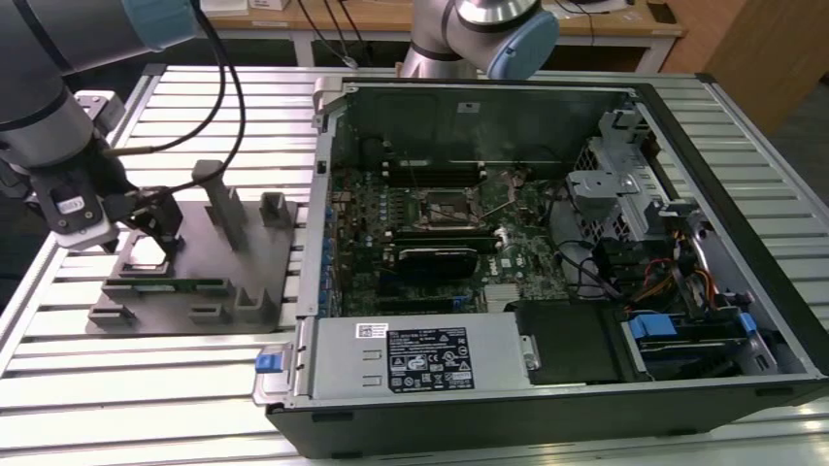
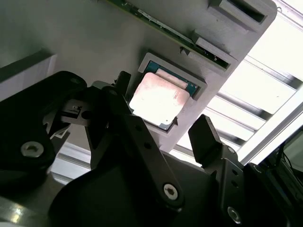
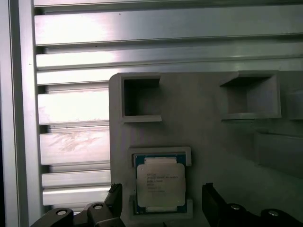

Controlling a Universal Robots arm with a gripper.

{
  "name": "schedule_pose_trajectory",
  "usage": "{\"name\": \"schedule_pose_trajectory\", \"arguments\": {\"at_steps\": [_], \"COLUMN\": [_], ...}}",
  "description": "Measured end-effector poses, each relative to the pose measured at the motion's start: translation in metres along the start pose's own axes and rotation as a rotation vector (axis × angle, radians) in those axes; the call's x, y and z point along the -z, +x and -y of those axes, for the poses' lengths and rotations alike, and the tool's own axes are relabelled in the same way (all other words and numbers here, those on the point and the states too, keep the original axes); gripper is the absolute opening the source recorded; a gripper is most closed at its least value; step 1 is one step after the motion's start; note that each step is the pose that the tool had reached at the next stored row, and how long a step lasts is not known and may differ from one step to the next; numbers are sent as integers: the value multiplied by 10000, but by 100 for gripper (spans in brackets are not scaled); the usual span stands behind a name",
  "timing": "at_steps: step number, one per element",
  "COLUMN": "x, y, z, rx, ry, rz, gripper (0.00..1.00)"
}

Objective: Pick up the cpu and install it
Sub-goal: 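Pick up the cpu and move it towards the insertion slot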

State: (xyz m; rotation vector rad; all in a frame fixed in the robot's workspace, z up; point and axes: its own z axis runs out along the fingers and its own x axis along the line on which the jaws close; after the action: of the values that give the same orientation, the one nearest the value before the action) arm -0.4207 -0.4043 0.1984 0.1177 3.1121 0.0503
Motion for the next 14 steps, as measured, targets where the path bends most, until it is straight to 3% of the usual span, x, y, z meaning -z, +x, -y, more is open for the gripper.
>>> {"name": "schedule_pose_trajectory", "arguments": {"at_steps": [14], "x": [-109], "y": [4], "z": [-2], "rx": [1], "ry": [49], "rz": [-1], "gripper": [76]}}
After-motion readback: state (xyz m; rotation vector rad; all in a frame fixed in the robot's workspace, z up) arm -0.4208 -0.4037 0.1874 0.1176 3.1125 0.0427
